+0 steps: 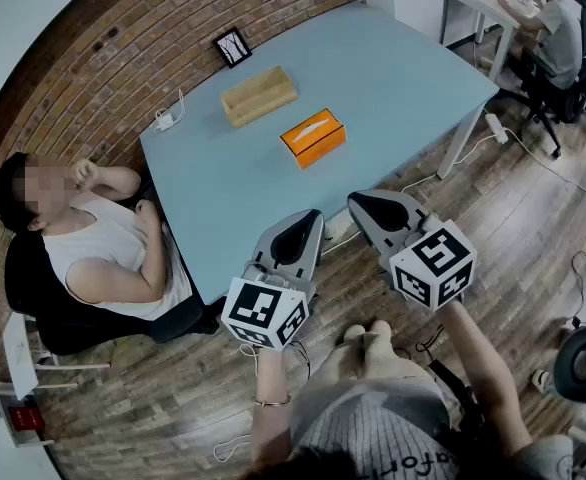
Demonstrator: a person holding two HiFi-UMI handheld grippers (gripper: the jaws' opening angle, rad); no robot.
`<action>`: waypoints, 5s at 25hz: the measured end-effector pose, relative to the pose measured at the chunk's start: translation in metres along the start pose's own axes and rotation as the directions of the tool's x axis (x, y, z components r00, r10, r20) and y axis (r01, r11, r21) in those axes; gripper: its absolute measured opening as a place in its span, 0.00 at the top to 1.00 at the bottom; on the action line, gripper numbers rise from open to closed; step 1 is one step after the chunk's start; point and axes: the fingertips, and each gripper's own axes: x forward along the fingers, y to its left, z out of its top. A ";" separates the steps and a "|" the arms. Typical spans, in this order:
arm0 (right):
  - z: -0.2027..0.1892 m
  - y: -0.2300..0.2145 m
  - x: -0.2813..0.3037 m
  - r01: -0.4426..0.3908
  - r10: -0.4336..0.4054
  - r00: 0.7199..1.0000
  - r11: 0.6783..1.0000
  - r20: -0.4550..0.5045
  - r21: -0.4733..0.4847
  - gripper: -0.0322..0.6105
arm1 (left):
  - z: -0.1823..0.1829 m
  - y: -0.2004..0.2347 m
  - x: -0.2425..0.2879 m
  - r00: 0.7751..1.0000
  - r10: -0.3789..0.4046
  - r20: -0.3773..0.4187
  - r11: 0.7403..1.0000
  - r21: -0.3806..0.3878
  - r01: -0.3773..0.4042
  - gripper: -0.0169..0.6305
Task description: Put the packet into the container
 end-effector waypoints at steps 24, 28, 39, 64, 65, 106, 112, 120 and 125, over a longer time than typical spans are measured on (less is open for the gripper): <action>0.004 0.003 -0.005 -0.074 0.074 0.997 0.997 -0.027 -0.006 0.93 | 0.007 0.003 -0.011 0.999 0.045 0.024 0.999 0.005 -0.045 0.96; 0.002 -0.009 0.003 -0.108 0.108 0.993 0.994 -0.055 0.007 0.93 | 0.008 0.008 -0.007 0.996 0.084 0.020 0.996 0.011 -0.085 0.96; 0.002 -0.039 0.048 -0.136 0.139 0.988 0.989 -0.065 0.054 0.93 | -0.005 0.046 0.016 0.994 0.113 -0.010 0.993 -0.017 -0.113 0.96; 0.020 -0.146 0.186 -0.083 0.093 0.982 0.994 -0.163 0.068 0.93 | -0.009 0.180 0.125 0.998 0.064 -0.010 0.994 -0.084 -0.064 0.96; 0.019 -0.153 0.188 -0.079 0.091 0.981 0.994 -0.172 0.075 0.93 | -0.010 0.183 0.129 0.998 0.068 -0.014 0.994 -0.088 -0.069 0.96; -0.131 -0.247 0.272 -0.047 0.200 0.771 0.965 -0.604 0.260 0.82 | -0.102 0.212 0.208 0.979 0.140 -0.145 0.969 -0.181 -0.166 0.96; -0.128 -0.245 0.274 -0.048 0.207 0.785 0.960 -0.584 0.275 0.87 | -0.102 0.219 0.204 0.977 0.160 -0.143 0.966 -0.179 -0.184 0.96; -0.109 -0.248 0.267 -0.002 0.182 0.840 0.943 -0.512 0.332 0.88 | -0.097 0.224 0.197 0.973 0.188 -0.134 0.961 -0.178 -0.210 0.96; -0.088 -0.248 0.265 0.015 0.150 0.867 0.945 -0.476 0.326 0.88 | -0.088 0.229 0.190 0.970 0.213 -0.118 0.957 -0.174 -0.232 0.96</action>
